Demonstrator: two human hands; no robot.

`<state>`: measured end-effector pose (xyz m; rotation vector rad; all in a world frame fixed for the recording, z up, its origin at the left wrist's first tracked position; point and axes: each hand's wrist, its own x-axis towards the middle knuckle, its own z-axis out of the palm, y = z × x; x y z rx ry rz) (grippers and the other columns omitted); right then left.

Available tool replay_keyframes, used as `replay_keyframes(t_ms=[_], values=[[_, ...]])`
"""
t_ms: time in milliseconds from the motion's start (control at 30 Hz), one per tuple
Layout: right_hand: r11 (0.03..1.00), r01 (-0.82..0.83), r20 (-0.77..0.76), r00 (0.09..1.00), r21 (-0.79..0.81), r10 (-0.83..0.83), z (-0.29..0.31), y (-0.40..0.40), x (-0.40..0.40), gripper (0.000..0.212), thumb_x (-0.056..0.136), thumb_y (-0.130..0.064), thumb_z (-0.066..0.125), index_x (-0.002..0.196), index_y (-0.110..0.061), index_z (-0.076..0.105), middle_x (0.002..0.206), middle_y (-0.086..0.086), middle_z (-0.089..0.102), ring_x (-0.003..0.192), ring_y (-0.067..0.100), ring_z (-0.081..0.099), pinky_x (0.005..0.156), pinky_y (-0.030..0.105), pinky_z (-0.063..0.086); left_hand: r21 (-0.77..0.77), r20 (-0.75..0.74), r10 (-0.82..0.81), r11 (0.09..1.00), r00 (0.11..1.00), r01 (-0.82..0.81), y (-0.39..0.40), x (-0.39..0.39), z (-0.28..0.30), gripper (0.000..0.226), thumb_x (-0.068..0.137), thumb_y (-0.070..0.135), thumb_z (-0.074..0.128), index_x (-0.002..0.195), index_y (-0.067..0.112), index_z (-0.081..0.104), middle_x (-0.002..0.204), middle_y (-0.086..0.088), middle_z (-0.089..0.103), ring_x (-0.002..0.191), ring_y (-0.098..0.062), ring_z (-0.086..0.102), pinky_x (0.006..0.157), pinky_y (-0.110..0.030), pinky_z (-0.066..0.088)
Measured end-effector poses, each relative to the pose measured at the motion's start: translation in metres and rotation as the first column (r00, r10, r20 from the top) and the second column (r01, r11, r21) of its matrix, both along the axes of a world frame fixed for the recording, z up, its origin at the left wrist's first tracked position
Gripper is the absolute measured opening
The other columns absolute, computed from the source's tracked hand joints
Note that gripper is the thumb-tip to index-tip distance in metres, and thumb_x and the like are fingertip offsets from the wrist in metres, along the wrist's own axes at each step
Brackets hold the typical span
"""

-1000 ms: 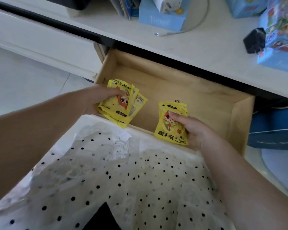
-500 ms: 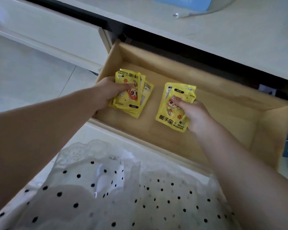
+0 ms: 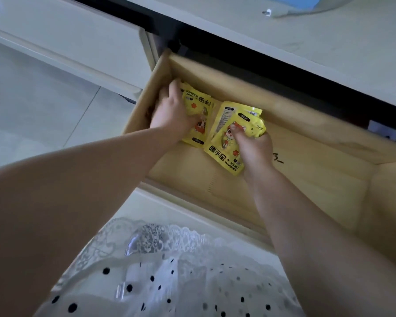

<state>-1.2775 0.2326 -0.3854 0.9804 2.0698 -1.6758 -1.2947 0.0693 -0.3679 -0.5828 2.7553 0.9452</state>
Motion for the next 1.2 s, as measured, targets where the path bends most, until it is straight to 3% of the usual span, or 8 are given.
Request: replay_keyframes(t_ms=[167,267,467,600,767,967,1133,1200], values=[[0.991,0.000,-0.053,0.999,0.132,0.007,0.006,0.001,-0.003,0.029,0.078,-0.042,0.073,0.096,-0.022,0.061,0.087,-0.004,0.066,0.059,0.005,0.057,0.066,0.026,0.052,-0.268,-0.009,-0.392,0.887,0.920,0.375,0.005,0.013,-0.002,0.093,0.081,0.052,0.064,0.150,0.020,0.011,0.153,-0.014,0.016,0.142,-0.034,0.016,0.114,-0.049,0.025],[0.981,-0.029,-0.034,0.999,0.192,0.036,0.008,0.005,-0.004,0.024,0.080,-0.044,0.071,0.091,-0.024,0.062,0.084,-0.006,0.065,0.056,0.004,0.056,0.058,0.023,0.050,-0.302,0.148,-0.612,0.720,0.777,0.625,0.001,0.014,-0.005,0.092,0.080,0.068,0.048,0.150,0.024,0.007,0.156,-0.012,0.015,0.144,-0.035,0.015,0.114,-0.049,0.026],[0.964,-0.082,0.006,0.997,0.253,0.083,0.009,0.017,-0.008,0.034,0.078,-0.046,0.072,0.098,-0.020,0.066,0.092,-0.003,0.071,0.070,0.015,0.067,0.070,0.032,0.057,-0.433,0.347,-0.781,0.358,0.519,0.827,-0.001,0.014,-0.015,0.083,0.081,0.077,0.024,0.146,0.042,-0.013,0.158,-0.014,-0.017,0.145,-0.035,-0.017,0.116,-0.054,-0.008],[0.962,-0.142,0.036,0.990,0.232,0.138,0.013,0.034,-0.010,0.023,0.080,-0.044,0.070,0.073,-0.025,0.060,0.073,-0.010,0.064,0.060,0.009,0.062,0.066,0.029,0.055,-0.441,0.358,-0.779,0.345,0.515,0.829,0.002,0.011,-0.021,0.077,0.084,0.074,0.023,0.144,0.046,-0.016,0.157,-0.010,-0.023,0.144,-0.033,-0.022,0.114,-0.061,-0.005],[0.994,-0.059,0.092,0.994,0.090,0.051,0.021,0.056,-0.008,0.023,0.077,-0.042,0.074,0.079,-0.025,0.060,0.078,-0.011,0.063,0.068,0.009,0.060,0.065,0.027,0.050,-0.448,0.353,-0.782,0.341,0.514,0.826,-0.016,0.005,-0.022,0.068,0.087,0.069,0.019,0.143,0.049,-0.015,0.158,-0.005,-0.021,0.144,-0.029,-0.022,0.110,-0.066,-0.006],[0.996,-0.079,0.106,0.992,0.034,0.075,0.018,0.073,-0.007,0.089,0.068,-0.033,0.079,0.143,-0.019,0.034,0.123,-0.003,0.059,0.109,0.020,0.060,0.097,0.045,0.049,-0.453,0.376,-0.783,0.311,0.495,0.836,-0.016,0.003,-0.013,0.077,0.082,0.076,0.019,0.146,0.045,-0.010,0.156,-0.006,-0.025,0.143,-0.030,-0.025,0.110,-0.067,-0.006],[0.970,-0.118,0.035,0.993,0.213,0.113,0.008,0.070,-0.005,0.041,0.082,-0.022,0.071,0.121,-0.017,0.058,0.111,-0.001,0.067,0.088,0.016,0.066,0.081,0.035,0.055,-0.544,0.275,-0.911,0.116,0.308,0.831,0.007,0.005,-0.015,0.077,0.090,0.062,0.035,0.149,0.034,-0.005,0.160,-0.006,-0.009,0.146,-0.029,-0.013,0.115,-0.056,-0.007],[0.958,-0.093,0.030,0.996,0.271,0.088,0.005,0.067,-0.003,0.037,0.081,-0.028,0.072,0.115,-0.018,0.060,0.106,-0.002,0.066,0.085,0.016,0.064,0.078,0.032,0.054,-0.526,0.249,-0.921,0.130,0.299,0.840,0.017,0.004,-0.017,0.071,0.091,0.057,0.040,0.150,0.031,0.009,0.160,-0.007,0.002,0.148,-0.028,-0.004,0.118,-0.052,0.000]])
